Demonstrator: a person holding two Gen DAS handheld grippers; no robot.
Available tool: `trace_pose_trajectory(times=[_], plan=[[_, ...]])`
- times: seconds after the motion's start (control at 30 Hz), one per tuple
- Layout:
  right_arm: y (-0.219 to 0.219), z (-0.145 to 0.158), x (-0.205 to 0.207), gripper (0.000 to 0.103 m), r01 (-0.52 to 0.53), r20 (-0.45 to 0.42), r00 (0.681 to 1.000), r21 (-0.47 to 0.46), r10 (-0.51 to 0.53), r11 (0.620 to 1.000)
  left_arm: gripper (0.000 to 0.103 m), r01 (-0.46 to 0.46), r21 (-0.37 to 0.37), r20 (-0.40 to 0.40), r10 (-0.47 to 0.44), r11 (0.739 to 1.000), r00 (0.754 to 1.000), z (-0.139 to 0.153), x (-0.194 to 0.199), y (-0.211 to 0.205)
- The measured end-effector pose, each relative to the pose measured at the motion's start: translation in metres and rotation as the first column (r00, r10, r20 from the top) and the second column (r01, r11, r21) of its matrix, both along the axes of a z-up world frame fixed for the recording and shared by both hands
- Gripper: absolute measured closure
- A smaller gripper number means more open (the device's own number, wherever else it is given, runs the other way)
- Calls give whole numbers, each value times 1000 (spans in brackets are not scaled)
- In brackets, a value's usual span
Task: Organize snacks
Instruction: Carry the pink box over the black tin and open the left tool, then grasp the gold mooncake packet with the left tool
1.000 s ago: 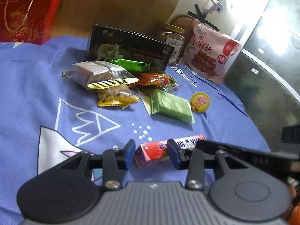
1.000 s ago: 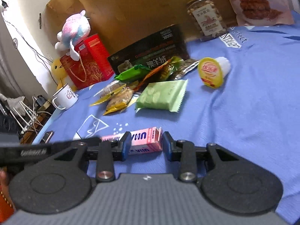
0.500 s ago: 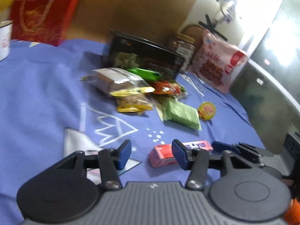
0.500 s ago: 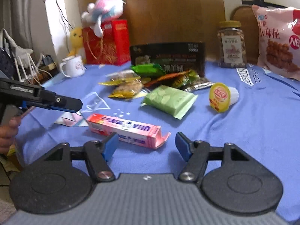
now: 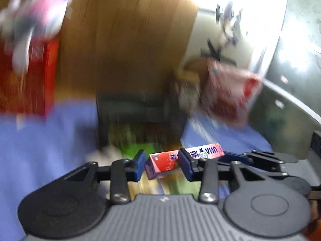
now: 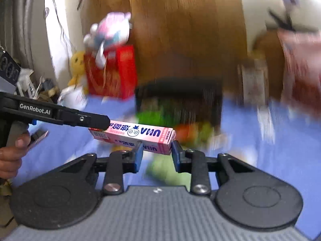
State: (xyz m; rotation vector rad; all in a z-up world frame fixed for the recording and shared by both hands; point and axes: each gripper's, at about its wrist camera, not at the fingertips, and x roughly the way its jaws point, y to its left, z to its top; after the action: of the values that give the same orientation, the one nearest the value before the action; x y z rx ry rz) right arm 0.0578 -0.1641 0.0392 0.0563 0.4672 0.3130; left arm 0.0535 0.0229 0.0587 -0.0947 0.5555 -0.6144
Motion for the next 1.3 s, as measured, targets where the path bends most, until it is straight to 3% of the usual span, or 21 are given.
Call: trace_pose_trajectory(times=[0.1, 0.2, 0.37, 0.53, 0.63, 0.77, 0.83, 0.93, 1.0, 1.07, 1.17, 1.27, 1.3], plan=[[-1, 16, 61, 69, 23, 50, 998, -14, -22, 1000, 66, -50, 1, 24, 50, 999, 998, 18, 55, -11], [-4, 13, 117, 69, 43, -7, 999, 2, -43, 999, 66, -100, 13, -3, 100, 995, 995, 14, 105, -23], [-8, -4, 146, 59, 86, -72, 994, 3, -86, 996, 64, -112, 79, -72, 118, 991, 990, -16, 146, -41], [-22, -7, 105, 59, 95, -39, 995, 95, -91, 991, 59, -83, 12, -54, 84, 996, 995, -23, 116, -7], [-21, -18, 84, 59, 31, -117, 993, 212, -6, 977, 57, -99, -27, -93, 96, 995, 991, -34, 97, 25], [-6, -43, 64, 58, -30, -242, 961, 386, 133, 922, 57, -167, -52, -192, 154, 985, 969, -57, 92, 60], [8, -50, 59, 57, -21, -259, 958, 371, 125, 929, 57, -180, -55, -240, 162, 982, 957, -70, 96, 66], [25, -59, 62, 55, -6, -288, 952, 328, 106, 945, 59, -126, -78, -329, 94, 989, 940, -89, 101, 60], [31, -61, 60, 64, -21, -309, 941, 355, 139, 934, 59, -138, -81, -311, 106, 987, 945, -91, 91, 56], [33, -55, 48, 65, -39, -279, 950, 332, 138, 942, 63, -130, -89, -303, 97, 988, 948, -89, 75, 57], [24, -44, 25, 80, -44, -257, 956, 349, 141, 936, 63, -126, -155, -317, 71, 980, 946, -88, 50, 61], [12, -30, 8, 86, -60, -221, 962, 407, 162, 911, 63, -92, -240, -301, 16, 966, 954, -81, 23, 58], [11, -24, 4, 95, -71, -210, 961, 432, 177, 899, 67, -68, -277, -302, -20, 958, 953, -78, 17, 57]])
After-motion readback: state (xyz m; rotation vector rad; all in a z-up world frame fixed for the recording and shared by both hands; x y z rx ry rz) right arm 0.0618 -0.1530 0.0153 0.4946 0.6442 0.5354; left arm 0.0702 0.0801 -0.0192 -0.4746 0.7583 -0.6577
